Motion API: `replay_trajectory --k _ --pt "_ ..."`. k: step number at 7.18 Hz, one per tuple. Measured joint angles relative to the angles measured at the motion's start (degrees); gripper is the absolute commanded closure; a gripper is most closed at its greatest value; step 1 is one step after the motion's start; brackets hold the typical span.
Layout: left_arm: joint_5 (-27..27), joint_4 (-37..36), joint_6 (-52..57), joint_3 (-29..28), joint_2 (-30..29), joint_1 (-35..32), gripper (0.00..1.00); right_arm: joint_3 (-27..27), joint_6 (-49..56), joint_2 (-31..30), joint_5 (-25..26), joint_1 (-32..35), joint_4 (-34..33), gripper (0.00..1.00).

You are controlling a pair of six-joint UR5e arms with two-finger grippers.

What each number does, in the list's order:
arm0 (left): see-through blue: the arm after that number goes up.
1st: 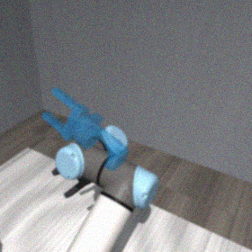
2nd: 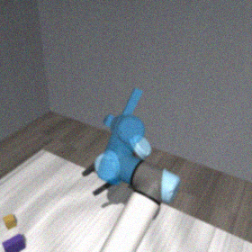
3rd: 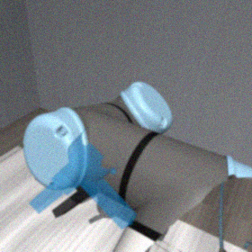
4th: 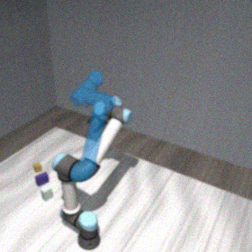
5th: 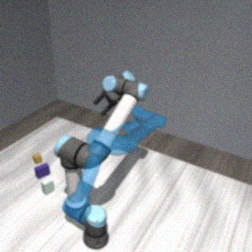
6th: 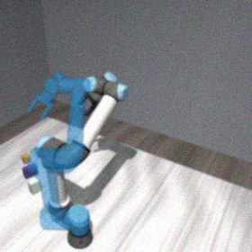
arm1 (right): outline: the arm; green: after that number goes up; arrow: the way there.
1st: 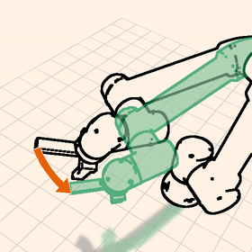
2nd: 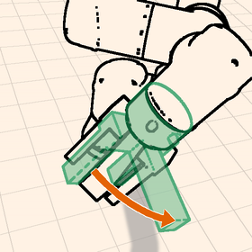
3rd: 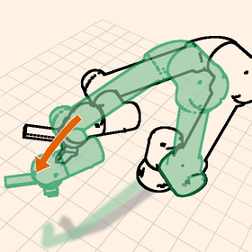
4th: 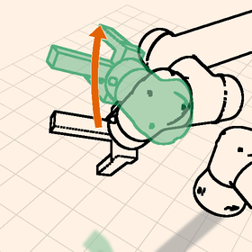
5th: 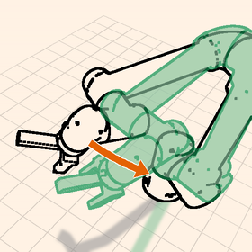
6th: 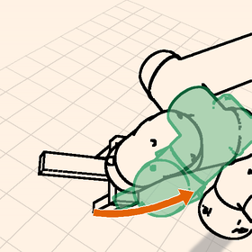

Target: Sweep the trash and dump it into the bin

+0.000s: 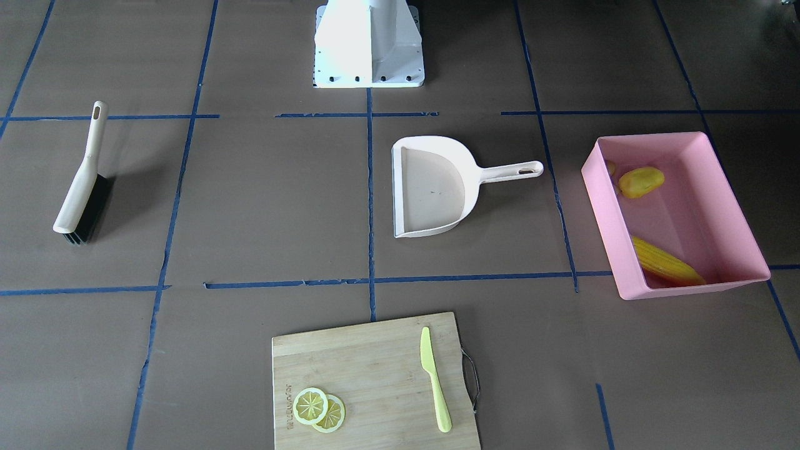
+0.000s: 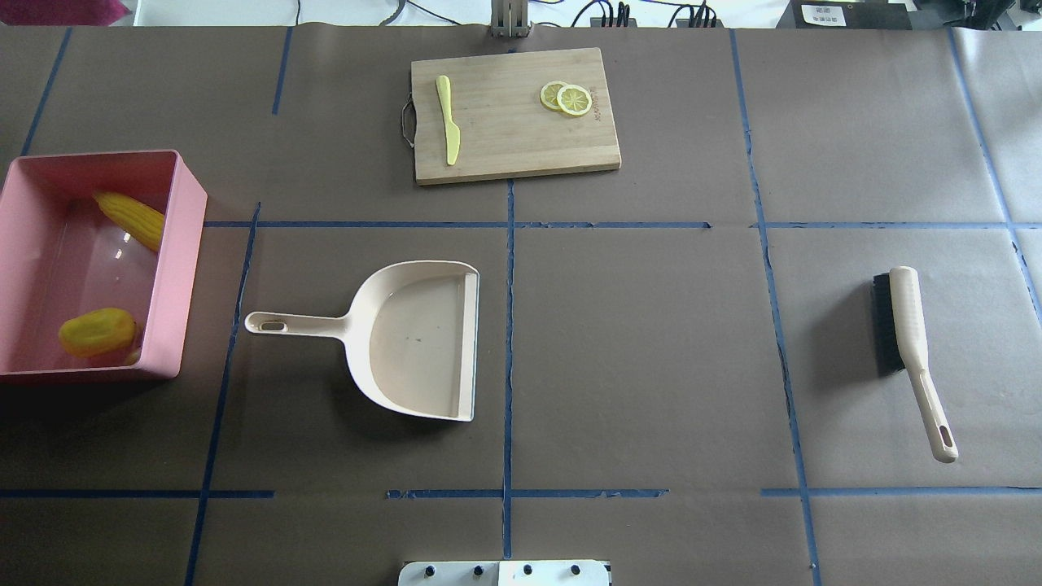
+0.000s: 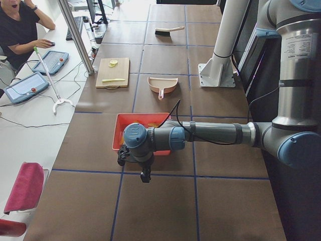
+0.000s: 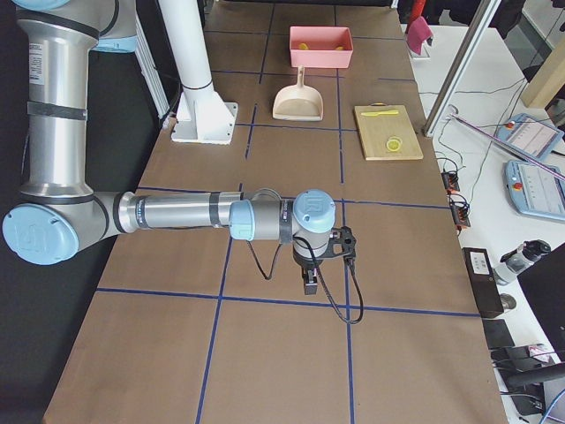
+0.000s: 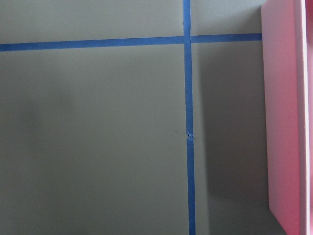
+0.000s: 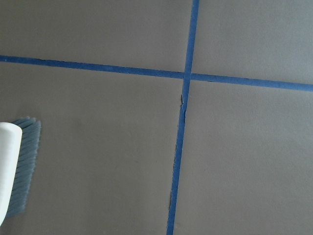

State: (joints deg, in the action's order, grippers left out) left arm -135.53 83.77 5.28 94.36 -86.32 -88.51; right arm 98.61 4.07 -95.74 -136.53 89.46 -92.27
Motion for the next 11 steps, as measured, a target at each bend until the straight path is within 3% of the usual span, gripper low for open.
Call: replay_trajectory --k 4,11 --pt "0.0 0.0 0.0 -0.1 -0.1 0.0 0.0 -4.3 -1.7 0.1 -0.1 0.8 0.1 0.0" --pt "0.0 0.0 0.0 -0.1 -0.2 0.0 0.0 -3.8 -2.0 0.7 -0.1 1.7 0.2 0.0"
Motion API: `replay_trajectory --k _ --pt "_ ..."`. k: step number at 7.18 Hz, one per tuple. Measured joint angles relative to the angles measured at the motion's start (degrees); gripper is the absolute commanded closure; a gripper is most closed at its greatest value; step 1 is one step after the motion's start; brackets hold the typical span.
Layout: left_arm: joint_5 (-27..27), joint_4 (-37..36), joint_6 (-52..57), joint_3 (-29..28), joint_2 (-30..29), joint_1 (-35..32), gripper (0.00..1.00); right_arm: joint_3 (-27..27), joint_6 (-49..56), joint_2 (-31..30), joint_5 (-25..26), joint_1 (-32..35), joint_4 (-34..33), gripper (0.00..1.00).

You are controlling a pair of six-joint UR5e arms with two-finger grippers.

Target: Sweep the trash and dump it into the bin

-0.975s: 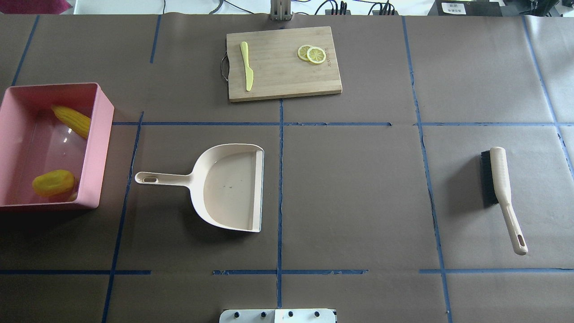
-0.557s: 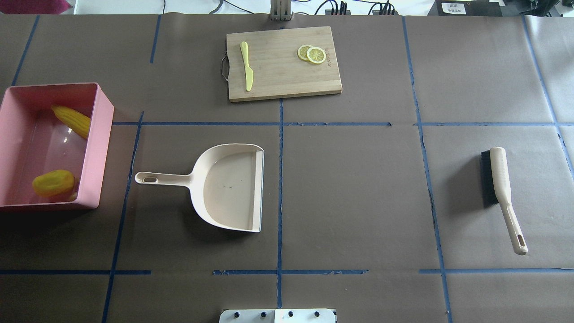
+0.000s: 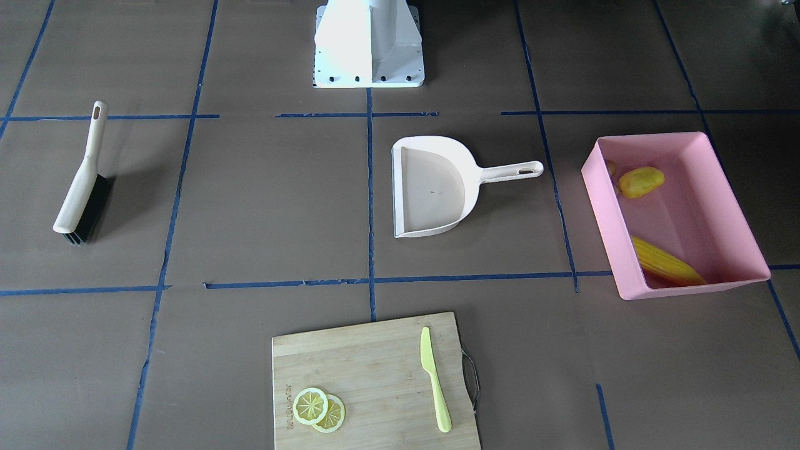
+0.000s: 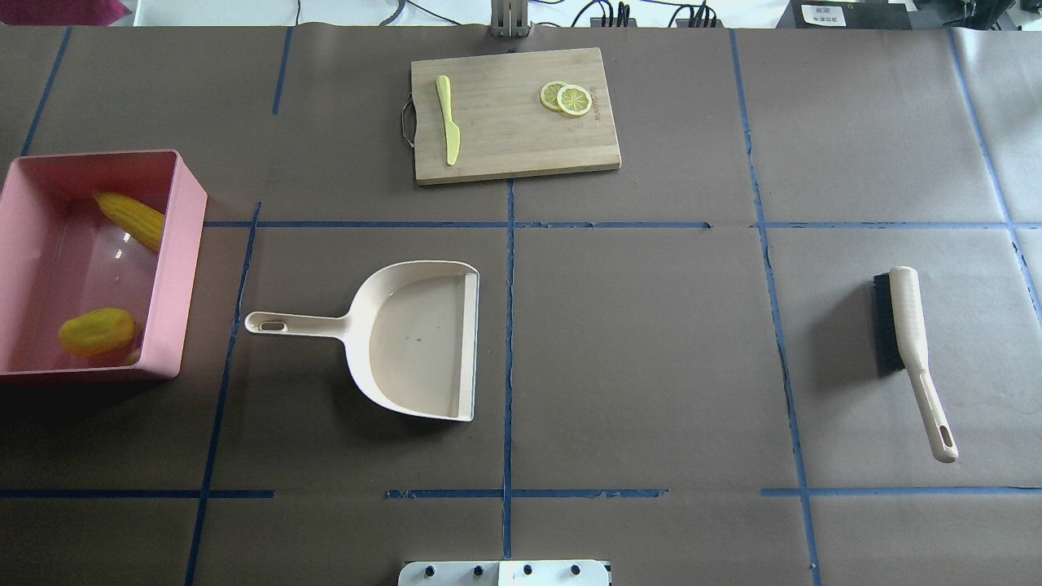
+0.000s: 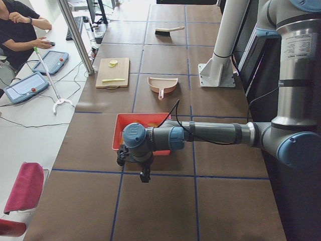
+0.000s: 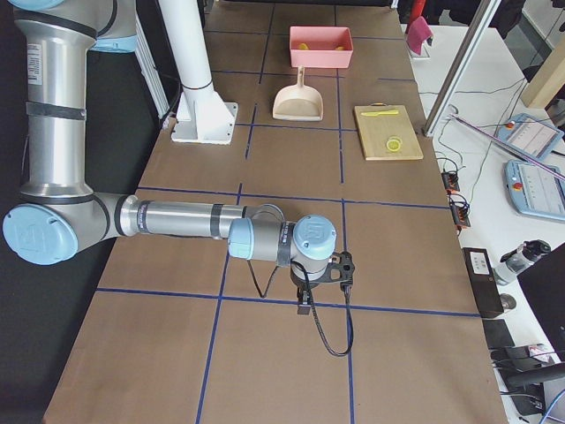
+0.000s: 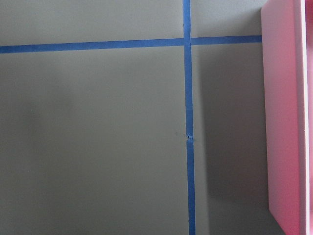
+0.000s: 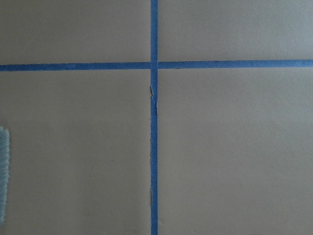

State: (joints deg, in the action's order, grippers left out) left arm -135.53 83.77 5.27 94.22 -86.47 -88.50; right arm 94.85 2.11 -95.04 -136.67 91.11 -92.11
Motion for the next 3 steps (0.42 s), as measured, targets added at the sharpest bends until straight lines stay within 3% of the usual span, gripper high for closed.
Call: replay_trajectory --k 3 --pt "0.1 0.1 0.0 -0.3 0.0 0.0 0.0 0.1 0.0 0.2 0.0 0.0 0.0 0.0"
